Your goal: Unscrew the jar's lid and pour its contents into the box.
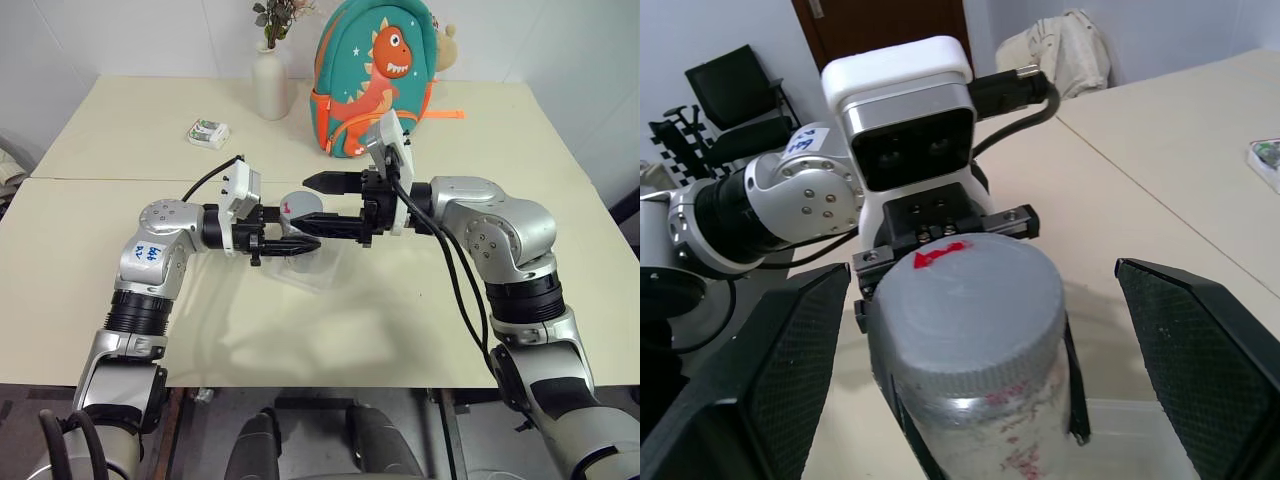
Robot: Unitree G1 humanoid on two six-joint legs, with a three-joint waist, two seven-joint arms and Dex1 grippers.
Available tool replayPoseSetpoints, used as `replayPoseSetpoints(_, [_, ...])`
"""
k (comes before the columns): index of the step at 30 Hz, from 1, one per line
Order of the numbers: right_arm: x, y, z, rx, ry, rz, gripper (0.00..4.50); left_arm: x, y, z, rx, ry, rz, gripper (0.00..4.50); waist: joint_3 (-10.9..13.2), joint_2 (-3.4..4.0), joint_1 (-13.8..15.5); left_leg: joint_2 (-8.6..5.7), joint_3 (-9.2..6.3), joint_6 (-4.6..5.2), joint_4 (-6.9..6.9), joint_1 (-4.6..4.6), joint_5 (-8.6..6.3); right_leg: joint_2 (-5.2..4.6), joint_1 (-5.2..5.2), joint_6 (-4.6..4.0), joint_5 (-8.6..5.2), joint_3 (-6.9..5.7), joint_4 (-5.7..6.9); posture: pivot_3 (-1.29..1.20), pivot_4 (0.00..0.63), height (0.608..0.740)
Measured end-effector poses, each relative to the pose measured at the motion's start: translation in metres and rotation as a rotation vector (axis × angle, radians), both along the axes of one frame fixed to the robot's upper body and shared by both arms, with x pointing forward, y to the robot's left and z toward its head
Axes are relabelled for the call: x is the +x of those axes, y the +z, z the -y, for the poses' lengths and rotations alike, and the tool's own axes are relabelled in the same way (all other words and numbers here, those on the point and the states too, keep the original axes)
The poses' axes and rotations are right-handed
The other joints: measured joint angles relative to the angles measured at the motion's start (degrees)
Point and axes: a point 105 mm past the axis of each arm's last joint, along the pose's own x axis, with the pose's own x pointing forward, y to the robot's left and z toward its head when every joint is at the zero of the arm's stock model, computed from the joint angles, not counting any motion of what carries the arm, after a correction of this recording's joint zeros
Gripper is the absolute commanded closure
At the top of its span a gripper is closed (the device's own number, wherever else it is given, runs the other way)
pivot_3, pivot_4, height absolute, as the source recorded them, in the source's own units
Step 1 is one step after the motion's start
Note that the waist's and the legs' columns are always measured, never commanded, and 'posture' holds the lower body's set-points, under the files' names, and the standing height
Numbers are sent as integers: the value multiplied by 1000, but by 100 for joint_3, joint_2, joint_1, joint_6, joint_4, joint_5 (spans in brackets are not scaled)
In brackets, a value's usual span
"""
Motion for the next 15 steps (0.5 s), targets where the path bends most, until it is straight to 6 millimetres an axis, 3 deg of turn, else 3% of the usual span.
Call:
replayPoseSetpoints(7, [-2,-4,-6,-20,16,14,38,0,1,-1,-1,2,1,2460,0,0,2,0,0,0,0,0,0,0,0,0,0,0,0,0,150,740])
replayPoseSetpoints(12, [-2,-3,-6,-17,23,19,1218,0,1,-1,-1,3,-4,2460,0,0,0,0,0,0,0,0,0,0,0,0,0,0,0,0,150,740])
replayPoseSetpoints(15, [-2,-2,-7,-9,23,19,1218,-1,1,-1,-2,1,-1,2460,0,0,1,0,0,0,0,0,0,0,0,0,0,0,0,0,150,740])
